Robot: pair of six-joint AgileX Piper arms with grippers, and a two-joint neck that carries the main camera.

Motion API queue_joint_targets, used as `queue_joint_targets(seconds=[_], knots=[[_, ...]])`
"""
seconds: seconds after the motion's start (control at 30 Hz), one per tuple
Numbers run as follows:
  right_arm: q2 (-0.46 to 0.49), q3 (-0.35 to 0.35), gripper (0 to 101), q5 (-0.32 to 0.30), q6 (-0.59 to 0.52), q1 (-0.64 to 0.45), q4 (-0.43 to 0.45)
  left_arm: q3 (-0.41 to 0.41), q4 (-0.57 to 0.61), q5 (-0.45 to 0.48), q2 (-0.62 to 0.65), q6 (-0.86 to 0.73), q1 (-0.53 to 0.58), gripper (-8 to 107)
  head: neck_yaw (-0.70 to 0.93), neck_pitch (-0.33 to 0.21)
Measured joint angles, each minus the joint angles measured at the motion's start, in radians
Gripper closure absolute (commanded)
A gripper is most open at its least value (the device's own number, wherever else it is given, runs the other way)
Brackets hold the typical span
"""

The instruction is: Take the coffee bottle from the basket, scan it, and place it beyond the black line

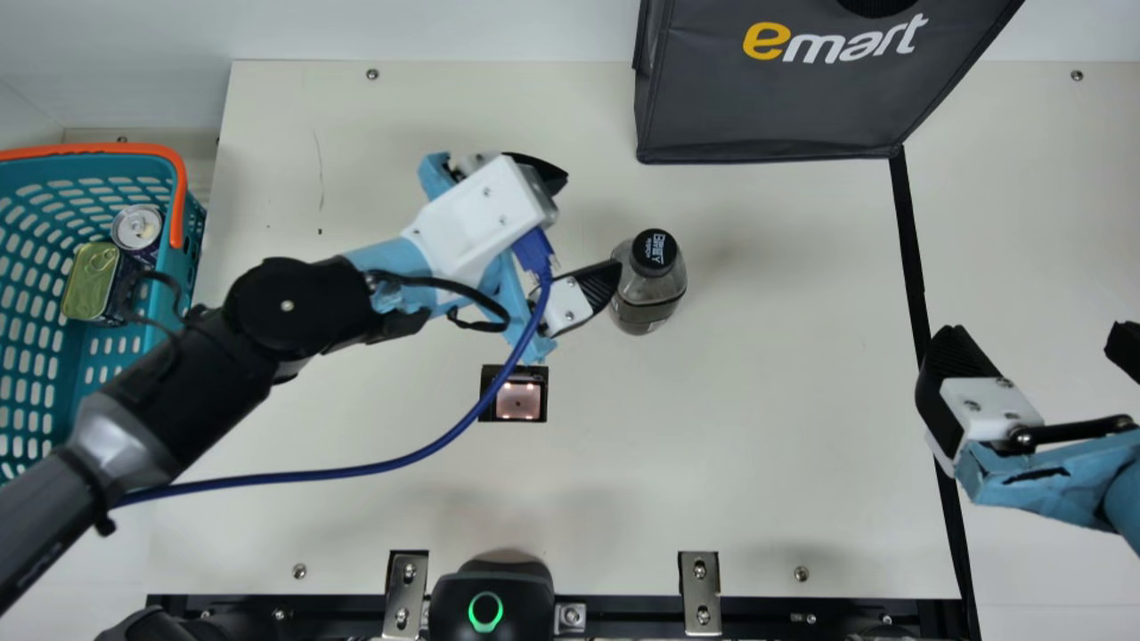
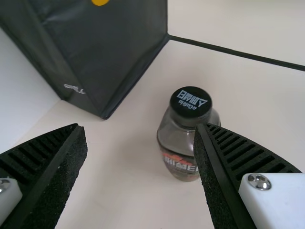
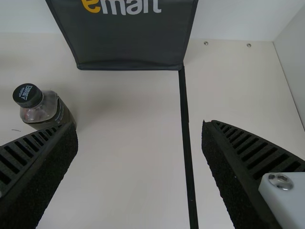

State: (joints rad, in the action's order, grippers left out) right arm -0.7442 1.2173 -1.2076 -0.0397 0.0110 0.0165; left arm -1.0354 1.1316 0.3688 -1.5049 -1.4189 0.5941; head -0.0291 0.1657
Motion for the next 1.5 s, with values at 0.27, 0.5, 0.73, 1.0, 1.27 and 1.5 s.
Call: queue_joint_targets(seconds=[0.27,0.5,0.73,1.0,1.27,1.5], knots=[[0.000,0.000,10,0.000,0.000,0.000,0.000,0.073,-0.051,-0.042,0.090,0.100,-0.053,9,0.000,0.000],[0.000,0.000,10,0.000,0.000,0.000,0.000,0.134,-0.127,-0.068,0.166,0.214,-0.097,9,0.000,0.000],[0.000,0.000,10,0.000,0.000,0.000,0.000,0.182,-0.213,-0.075,0.239,0.333,-0.145,9,-0.002,0.000],[0.000,0.000,10,0.000,0.000,0.000,0.000,0.230,-0.318,-0.057,0.325,0.460,-0.202,9,0.000,0.000],[0.000,0.000,10,0.000,0.000,0.000,0.000,0.259,-0.406,-0.030,0.403,0.578,-0.241,9,0.000,0.000],[0.000,0.000,10,0.000,0.000,0.000,0.000,0.280,-0.486,-0.003,0.468,0.677,-0.264,9,0.000,0.000]])
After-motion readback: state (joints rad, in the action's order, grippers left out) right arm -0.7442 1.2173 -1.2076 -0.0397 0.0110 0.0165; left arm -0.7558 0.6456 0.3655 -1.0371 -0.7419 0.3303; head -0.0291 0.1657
